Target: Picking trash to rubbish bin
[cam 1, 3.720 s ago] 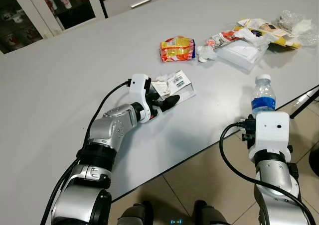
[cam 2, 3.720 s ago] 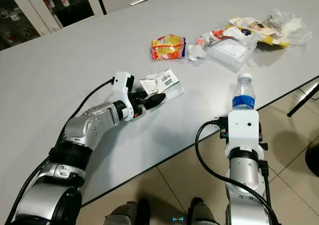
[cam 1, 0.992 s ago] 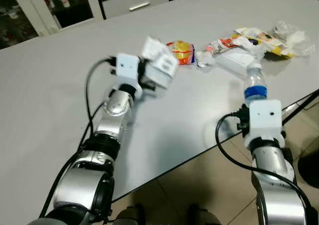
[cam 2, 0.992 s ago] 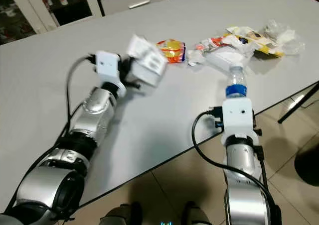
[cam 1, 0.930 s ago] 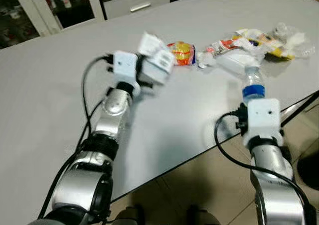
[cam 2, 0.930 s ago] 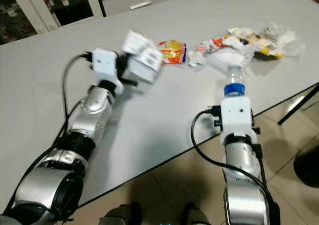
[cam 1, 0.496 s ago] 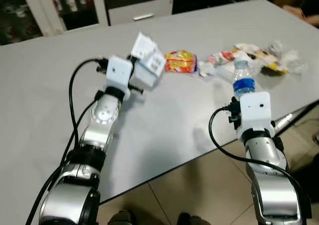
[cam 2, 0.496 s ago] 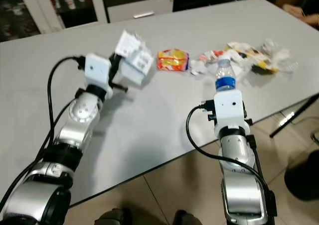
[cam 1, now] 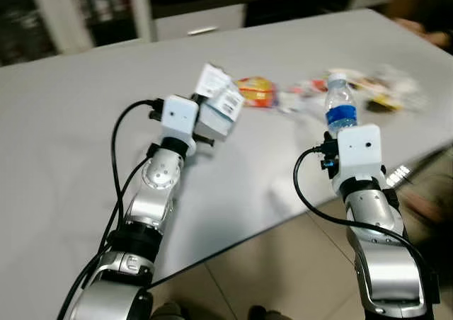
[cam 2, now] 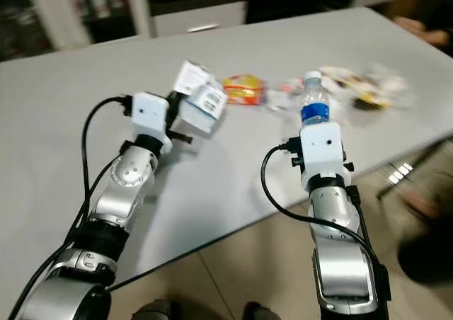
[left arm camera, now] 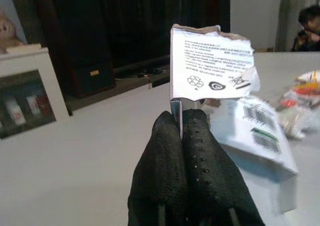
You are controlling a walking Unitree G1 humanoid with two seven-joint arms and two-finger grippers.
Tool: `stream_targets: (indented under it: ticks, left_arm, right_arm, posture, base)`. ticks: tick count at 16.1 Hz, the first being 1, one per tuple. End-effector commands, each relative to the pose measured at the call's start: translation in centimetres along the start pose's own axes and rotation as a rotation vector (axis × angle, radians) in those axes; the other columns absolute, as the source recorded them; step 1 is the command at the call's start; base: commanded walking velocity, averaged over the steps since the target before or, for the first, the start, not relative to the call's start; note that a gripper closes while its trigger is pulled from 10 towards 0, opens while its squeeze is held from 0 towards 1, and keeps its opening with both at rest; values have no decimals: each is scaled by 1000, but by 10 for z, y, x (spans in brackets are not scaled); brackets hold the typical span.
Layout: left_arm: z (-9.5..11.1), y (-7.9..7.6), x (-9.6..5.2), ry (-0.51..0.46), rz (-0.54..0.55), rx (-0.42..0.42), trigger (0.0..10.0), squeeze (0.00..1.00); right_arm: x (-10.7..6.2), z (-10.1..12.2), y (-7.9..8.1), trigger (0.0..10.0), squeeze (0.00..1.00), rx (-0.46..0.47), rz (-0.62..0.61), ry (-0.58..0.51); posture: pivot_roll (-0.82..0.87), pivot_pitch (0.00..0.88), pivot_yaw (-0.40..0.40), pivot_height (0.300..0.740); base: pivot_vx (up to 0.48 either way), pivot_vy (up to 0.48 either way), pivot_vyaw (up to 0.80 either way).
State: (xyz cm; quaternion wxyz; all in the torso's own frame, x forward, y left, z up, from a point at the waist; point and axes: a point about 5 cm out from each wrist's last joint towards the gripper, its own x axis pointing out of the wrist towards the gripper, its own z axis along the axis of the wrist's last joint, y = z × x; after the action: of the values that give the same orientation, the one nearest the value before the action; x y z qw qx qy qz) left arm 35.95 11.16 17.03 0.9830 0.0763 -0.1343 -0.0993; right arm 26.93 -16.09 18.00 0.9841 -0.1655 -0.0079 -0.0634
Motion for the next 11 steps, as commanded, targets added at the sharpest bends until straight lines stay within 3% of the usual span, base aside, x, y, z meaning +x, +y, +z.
stream_targets:
  ticks: [1, 11]
  left_arm:
    - [5, -3, 4, 1, 30, -30, 0, 0]
    - [12, -29, 8, 18, 7, -102, 78, 0]
  right_arm:
    - [-1, -4, -3, 10000, 0, -1, -27, 10]
    - [-5, -4, -7, 10000, 0, -9, -43, 15]
  posture:
    - [153, 67, -41, 740]
    - [131, 76, -36, 740]
  base:
    - [0, 0, -800]
    - [0, 0, -798]
